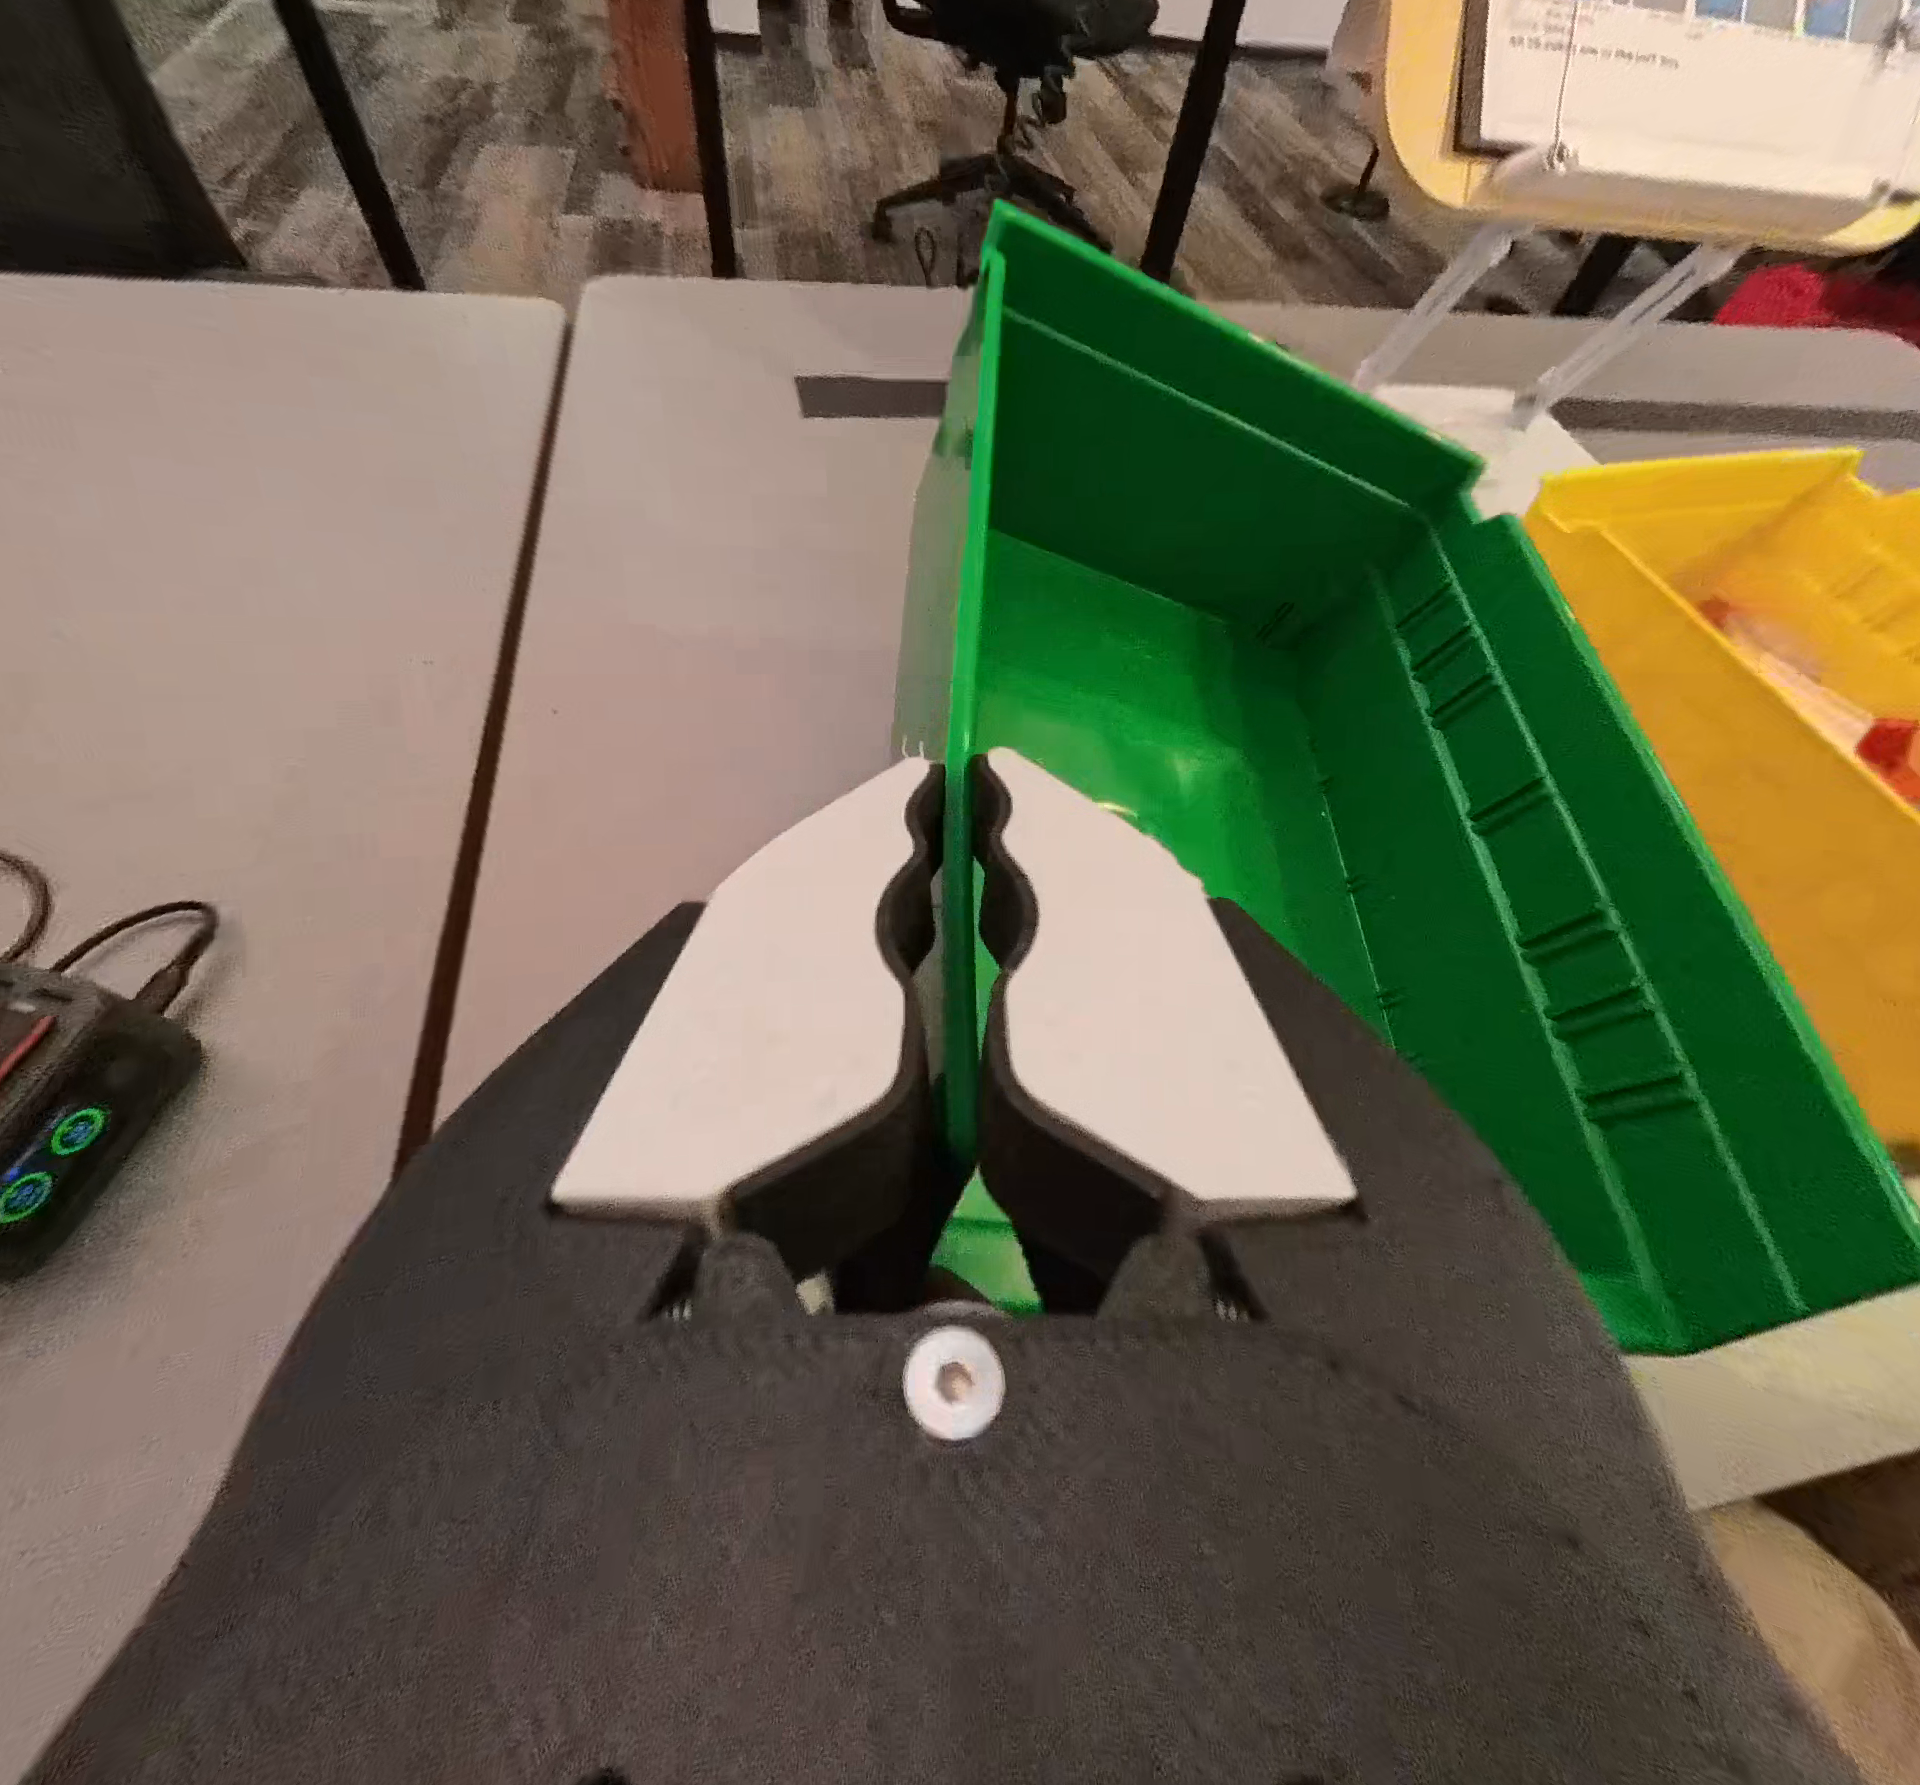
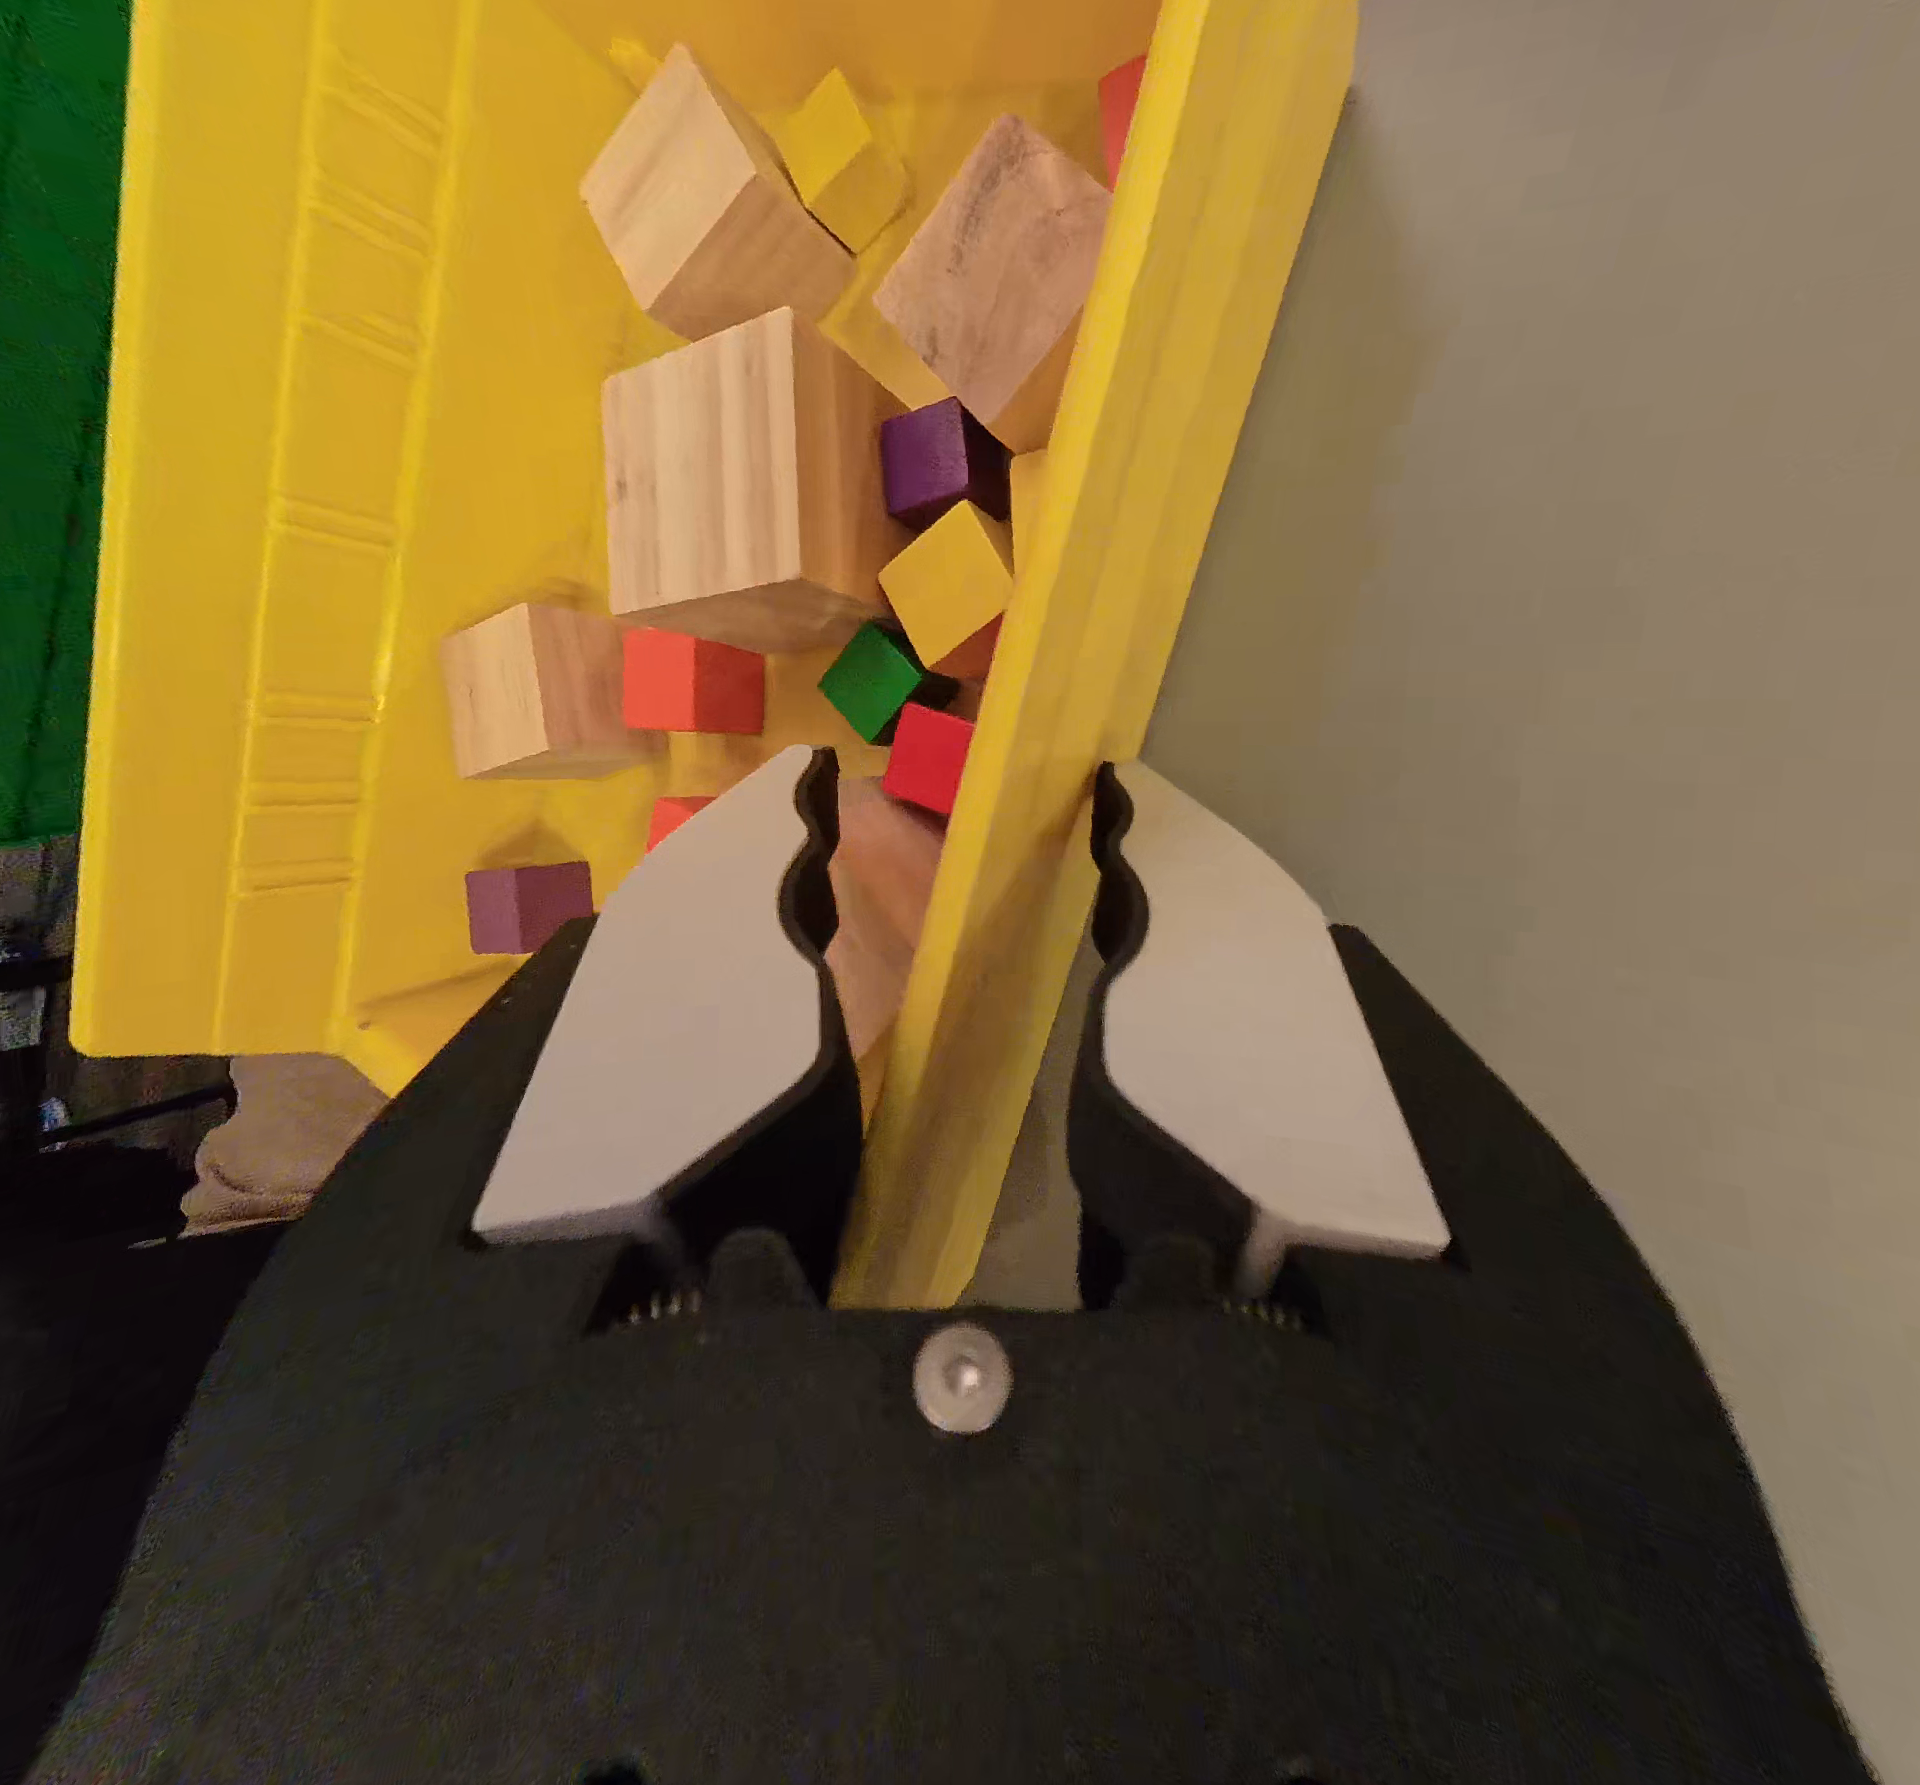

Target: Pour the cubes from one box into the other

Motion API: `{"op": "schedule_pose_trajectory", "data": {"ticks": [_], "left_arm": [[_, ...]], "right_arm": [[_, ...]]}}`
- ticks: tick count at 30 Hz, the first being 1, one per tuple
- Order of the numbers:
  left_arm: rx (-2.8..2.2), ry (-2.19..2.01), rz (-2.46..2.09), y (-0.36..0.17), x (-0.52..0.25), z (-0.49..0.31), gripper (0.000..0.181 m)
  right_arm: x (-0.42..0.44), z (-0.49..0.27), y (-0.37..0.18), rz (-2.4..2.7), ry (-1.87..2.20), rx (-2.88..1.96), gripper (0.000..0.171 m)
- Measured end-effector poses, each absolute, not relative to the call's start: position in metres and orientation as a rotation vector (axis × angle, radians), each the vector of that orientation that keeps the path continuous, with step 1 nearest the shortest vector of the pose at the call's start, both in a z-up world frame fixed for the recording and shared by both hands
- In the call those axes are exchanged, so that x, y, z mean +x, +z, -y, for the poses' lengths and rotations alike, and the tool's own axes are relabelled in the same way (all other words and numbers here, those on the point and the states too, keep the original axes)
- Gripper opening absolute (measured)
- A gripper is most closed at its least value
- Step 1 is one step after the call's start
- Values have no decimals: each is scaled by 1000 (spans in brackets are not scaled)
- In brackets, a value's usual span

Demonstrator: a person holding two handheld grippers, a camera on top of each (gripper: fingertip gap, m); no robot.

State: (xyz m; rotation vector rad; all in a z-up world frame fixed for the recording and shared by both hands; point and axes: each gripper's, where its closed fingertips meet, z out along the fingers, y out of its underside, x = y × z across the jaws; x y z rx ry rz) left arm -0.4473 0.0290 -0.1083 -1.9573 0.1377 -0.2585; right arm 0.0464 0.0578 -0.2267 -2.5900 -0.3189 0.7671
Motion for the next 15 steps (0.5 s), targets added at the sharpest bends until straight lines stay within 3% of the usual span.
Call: {"op": "schedule_pose_trajectory", "data": {"ticks": [1,10,15], "left_arm": [[-1927,-269,-102,-100,-457,-23,3],[-1725,-322,25,-15,-474,27,4],[-1668,-400,-8,16,-428,31,5]], "right_arm": [[34,-59,-226,332,794,-2577,45],[-129,-48,-205,374,1395,-2381,82],[-146,-40,-168,342,1676,-2200,72]]}}
